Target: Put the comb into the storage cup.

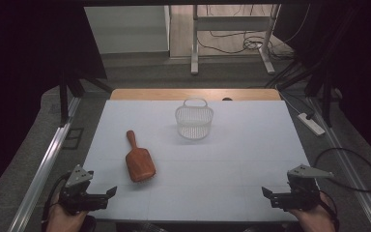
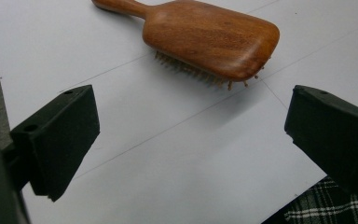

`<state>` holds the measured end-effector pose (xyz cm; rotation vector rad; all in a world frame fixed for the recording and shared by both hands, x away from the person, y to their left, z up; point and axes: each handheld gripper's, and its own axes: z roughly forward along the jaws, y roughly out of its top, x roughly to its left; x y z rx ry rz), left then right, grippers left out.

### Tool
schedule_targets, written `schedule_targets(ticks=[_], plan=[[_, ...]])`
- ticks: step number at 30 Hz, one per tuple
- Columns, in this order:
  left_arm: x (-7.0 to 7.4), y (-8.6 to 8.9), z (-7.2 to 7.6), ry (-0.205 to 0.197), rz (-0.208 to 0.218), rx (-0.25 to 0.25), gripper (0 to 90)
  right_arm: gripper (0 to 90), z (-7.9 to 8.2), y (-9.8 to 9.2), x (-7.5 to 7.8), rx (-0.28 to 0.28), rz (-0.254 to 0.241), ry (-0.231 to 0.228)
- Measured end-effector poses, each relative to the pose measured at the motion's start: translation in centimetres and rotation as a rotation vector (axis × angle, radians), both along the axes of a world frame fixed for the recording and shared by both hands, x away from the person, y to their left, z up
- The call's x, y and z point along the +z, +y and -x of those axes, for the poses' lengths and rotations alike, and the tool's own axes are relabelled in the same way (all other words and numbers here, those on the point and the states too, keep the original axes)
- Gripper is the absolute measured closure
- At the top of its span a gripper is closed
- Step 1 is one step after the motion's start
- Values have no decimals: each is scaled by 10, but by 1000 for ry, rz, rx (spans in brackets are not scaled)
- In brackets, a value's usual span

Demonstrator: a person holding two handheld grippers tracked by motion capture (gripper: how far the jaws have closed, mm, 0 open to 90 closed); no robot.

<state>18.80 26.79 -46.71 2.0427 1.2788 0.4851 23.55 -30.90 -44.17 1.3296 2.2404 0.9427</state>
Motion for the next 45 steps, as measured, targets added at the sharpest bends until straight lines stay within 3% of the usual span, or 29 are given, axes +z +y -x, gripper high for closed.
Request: schedule_targets(ticks=[8,29,45], plan=[[0,4,-1,9,36,5,20,0,1,3,0,5,31,-13],[0,7,-6,62,70,-17,0,0,2,4,0,38,28,-11],[2,2,-20,59,85,-48,0,0,2,5,0,57,30,-18]])
